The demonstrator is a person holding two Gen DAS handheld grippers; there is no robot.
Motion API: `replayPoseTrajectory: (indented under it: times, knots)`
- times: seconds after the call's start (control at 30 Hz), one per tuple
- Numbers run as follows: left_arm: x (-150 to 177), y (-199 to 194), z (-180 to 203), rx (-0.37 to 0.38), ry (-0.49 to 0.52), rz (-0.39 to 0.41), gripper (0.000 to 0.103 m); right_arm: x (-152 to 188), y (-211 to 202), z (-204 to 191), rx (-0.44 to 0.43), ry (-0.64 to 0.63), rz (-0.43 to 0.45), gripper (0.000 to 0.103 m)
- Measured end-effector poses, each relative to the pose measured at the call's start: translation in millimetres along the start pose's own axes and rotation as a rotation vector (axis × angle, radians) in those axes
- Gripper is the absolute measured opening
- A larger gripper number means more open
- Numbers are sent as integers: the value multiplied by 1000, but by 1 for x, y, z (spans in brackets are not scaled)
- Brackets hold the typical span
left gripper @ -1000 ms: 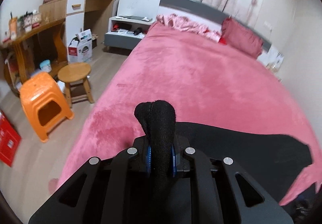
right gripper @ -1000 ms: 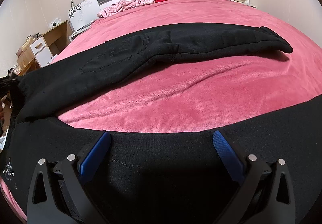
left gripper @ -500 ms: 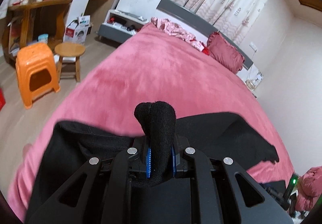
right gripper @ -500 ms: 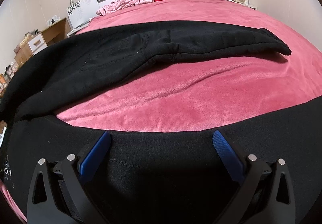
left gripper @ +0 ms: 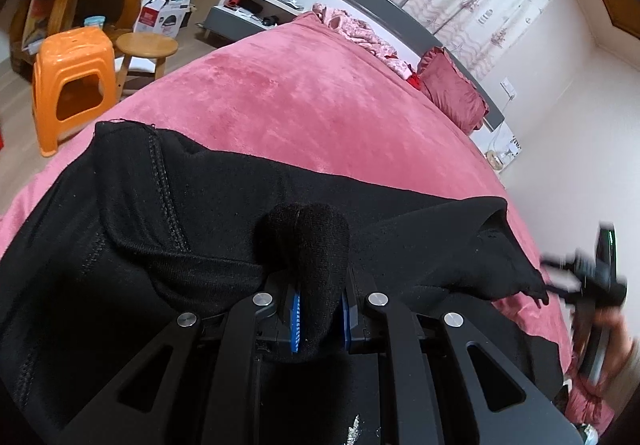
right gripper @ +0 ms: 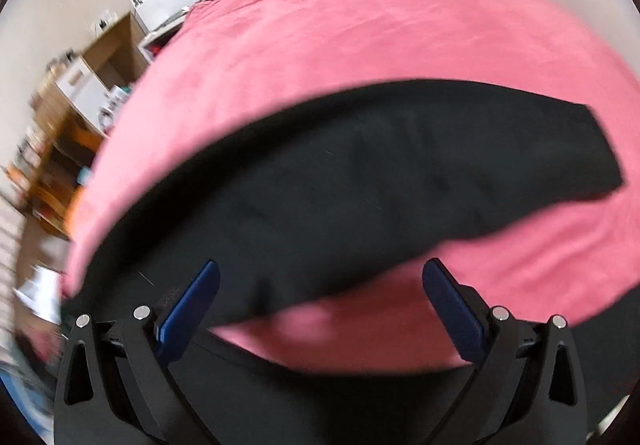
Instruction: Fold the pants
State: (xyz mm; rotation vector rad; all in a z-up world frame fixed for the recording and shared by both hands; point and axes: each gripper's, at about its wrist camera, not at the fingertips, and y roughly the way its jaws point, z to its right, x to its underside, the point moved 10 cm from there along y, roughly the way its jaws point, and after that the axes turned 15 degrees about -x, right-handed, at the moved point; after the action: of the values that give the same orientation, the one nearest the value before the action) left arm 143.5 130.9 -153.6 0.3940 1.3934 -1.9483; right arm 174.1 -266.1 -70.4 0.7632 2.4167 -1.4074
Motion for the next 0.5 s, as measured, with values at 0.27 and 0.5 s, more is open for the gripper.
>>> replayPoseTrajectory:
  times: [0.27, 0.5]
  knots:
    - [3, 0, -2, 52, -18, 6, 13, -68, 57, -17, -150, 430, 0, 101]
    - [2, 2, -2, 82, -31, 3, 13, -58, 89, 5, -116, 601, 8, 40]
